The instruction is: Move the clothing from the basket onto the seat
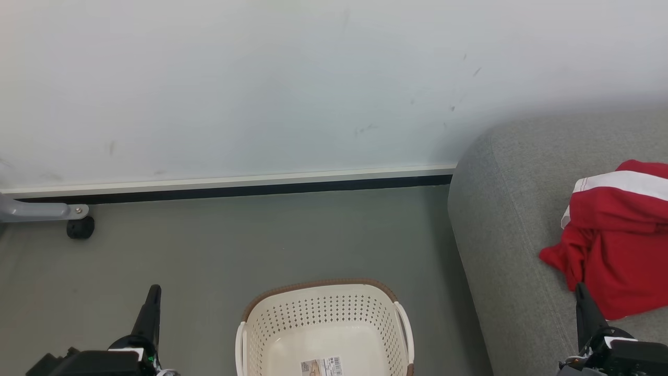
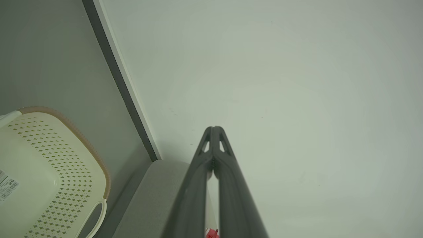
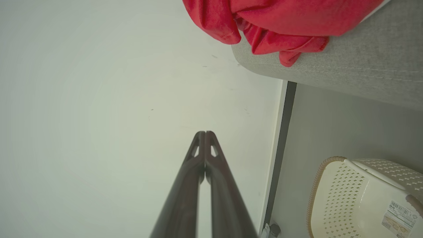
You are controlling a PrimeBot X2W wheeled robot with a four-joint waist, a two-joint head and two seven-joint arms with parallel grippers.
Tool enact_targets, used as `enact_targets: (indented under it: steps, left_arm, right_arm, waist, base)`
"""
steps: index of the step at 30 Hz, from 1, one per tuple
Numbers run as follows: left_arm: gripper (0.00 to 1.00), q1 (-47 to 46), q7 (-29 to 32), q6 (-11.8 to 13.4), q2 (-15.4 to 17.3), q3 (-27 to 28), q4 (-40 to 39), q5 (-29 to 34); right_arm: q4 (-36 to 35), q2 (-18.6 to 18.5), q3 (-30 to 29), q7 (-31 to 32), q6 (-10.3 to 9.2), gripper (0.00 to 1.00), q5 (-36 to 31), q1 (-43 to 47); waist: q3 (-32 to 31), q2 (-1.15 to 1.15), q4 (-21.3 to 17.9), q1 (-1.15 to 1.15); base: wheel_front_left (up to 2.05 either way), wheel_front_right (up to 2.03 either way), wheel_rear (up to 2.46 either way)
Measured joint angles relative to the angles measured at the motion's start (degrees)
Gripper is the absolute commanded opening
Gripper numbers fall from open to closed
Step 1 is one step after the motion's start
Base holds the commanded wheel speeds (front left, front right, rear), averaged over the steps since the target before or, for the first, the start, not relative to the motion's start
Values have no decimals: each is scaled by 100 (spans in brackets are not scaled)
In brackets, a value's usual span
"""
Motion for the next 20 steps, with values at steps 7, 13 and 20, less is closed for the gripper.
enact_targets:
  steps: [7, 13, 20]
  left_arm:
    - [0, 0, 0, 0, 0, 1, 1, 0]
    - [0, 0, 0, 0, 0, 2, 1, 0]
    - [0, 0, 1, 0, 0, 3, 2, 0]
  right_arm:
    - [-1, 0, 0, 0, 1, 0, 0, 0]
    - [-1, 0, 0, 0, 0, 0, 0, 0]
    - [-1, 0, 0, 0, 0, 0, 0, 0]
  waist:
    - [0, 0, 0, 0]
    - [0, 0, 0, 0]
    - [0, 0, 0, 0]
  base:
    - [0, 0, 0]
    - [0, 0, 0]
    - [0, 0, 0]
